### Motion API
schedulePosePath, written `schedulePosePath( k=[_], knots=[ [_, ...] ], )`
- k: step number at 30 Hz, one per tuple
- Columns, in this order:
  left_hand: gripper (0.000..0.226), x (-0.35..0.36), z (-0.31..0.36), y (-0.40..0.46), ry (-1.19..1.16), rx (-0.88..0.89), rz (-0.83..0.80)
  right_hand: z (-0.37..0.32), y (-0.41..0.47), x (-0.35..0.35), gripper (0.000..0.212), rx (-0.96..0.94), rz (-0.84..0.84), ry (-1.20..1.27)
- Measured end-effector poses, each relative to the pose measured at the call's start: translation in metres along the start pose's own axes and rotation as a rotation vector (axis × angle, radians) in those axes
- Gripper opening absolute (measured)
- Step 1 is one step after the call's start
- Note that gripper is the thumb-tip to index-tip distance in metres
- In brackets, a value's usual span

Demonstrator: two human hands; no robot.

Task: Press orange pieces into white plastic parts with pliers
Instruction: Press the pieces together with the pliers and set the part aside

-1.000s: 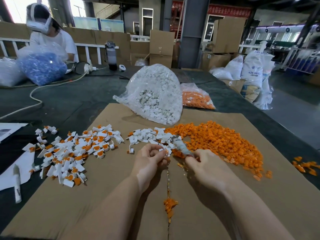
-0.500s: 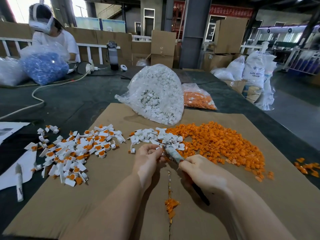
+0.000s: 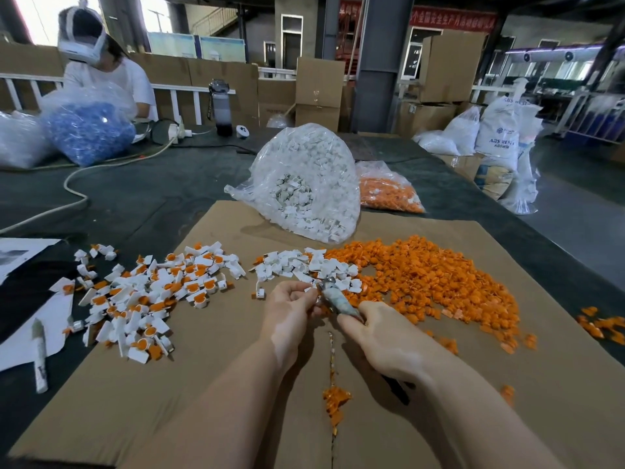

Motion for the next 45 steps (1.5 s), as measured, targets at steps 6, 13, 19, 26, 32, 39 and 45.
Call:
schedulePosePath(
  k=[6, 13, 19, 26, 32, 39, 45],
  knots=[
    [0.003, 0.000, 0.000, -0.001, 0.024, -0.011, -0.020, 0.001, 0.001, 0.004, 0.027, 0.017, 0.047, -0.009],
    [0.008, -0.001, 0.002, -0.003, 0.004, -0.019, -0.021, 0.006, -0.001, 0.003, 0.032, 0.020, 0.031, 0.037],
    [0.004, -0.001, 0.001, -0.002, 0.023, 0.003, 0.001, 0.003, -0.002, 0.001, 0.035, 0.039, -0.023, 0.081],
    [0.005, -0.001, 0.001, -0.002, 0.032, 0.002, 0.003, 0.003, 0.000, 0.008, 0.028, -0.022, 0.074, 0.002],
    [0.006, -0.003, 0.001, -0.005, 0.046, 0.043, 0.004, 0.023, -0.005, 0.004, 0.034, -0.007, 0.246, 0.071],
    [0.020, 0.000, 0.010, -0.017, 0.377, 0.268, -0.106, 0.052, 0.002, -0.016, 0.048, 0.077, 0.604, -0.494],
    [0.023, 0.003, 0.013, -0.021, 0.482, 0.344, -0.136, 0.057, 0.003, -0.009, 0.062, 0.110, 0.622, -0.684]
  ],
)
Point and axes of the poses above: each hand's wrist, its own y-axis towards the middle knuckle, its own x-axis out of the palm, z = x × y, the point moved 4 cm from there along y, towards the middle knuckle, and after that the axes turned 5 degrees about z, right-handed, at the moved point
